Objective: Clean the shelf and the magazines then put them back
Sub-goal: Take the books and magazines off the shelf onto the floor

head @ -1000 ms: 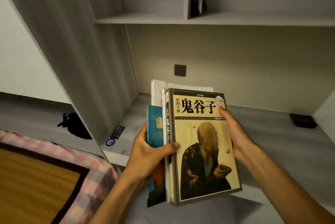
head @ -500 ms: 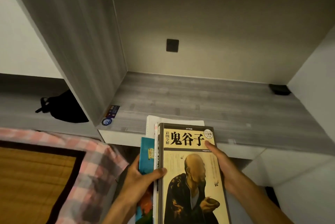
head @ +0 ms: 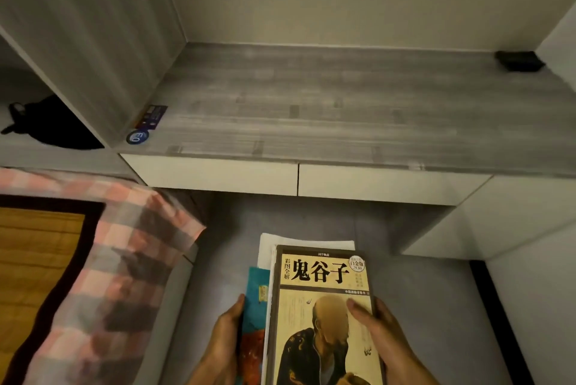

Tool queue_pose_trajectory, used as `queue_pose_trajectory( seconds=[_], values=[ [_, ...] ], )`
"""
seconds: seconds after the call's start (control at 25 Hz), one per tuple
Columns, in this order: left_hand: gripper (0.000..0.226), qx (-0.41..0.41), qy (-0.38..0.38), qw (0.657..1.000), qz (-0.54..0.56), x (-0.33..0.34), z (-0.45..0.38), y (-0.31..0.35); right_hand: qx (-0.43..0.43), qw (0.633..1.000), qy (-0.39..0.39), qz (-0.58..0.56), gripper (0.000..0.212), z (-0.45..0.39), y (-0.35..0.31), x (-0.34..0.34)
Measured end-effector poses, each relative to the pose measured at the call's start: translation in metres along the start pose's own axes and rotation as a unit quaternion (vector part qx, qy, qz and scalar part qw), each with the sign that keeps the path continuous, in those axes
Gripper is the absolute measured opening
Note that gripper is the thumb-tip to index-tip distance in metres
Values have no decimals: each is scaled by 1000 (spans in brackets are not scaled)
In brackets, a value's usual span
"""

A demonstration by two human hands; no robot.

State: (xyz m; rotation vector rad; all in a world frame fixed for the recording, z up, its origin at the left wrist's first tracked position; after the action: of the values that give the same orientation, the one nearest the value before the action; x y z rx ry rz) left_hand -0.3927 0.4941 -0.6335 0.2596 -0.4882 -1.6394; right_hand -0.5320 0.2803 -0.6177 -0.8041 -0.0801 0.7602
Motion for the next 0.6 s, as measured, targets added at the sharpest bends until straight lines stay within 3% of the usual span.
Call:
queue_pose_trajectory(
  seconds=[0.28, 0.6],
  values=[
    [54, 11, 33, 998, -58, -25, -231, -121, 45, 998, 16, -32, 38, -185, 201, 48],
    [50, 39, 40, 996, -67, -54, -459, -221, 37, 998, 5, -60, 38, -357, 336, 125]
  ],
)
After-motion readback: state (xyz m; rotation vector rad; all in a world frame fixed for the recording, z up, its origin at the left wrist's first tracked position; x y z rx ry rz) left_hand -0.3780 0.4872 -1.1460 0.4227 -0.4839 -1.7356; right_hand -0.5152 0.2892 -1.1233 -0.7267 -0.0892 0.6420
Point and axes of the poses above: each hand's wrist, its own z-axis away from the middle knuckle, its own x-axis out of the palm, y = z × x, the point moved 1 cm from there along -z, towards the middle knuckle, and after that the axes turned 11 degrees about y, right-handed, at the moved point
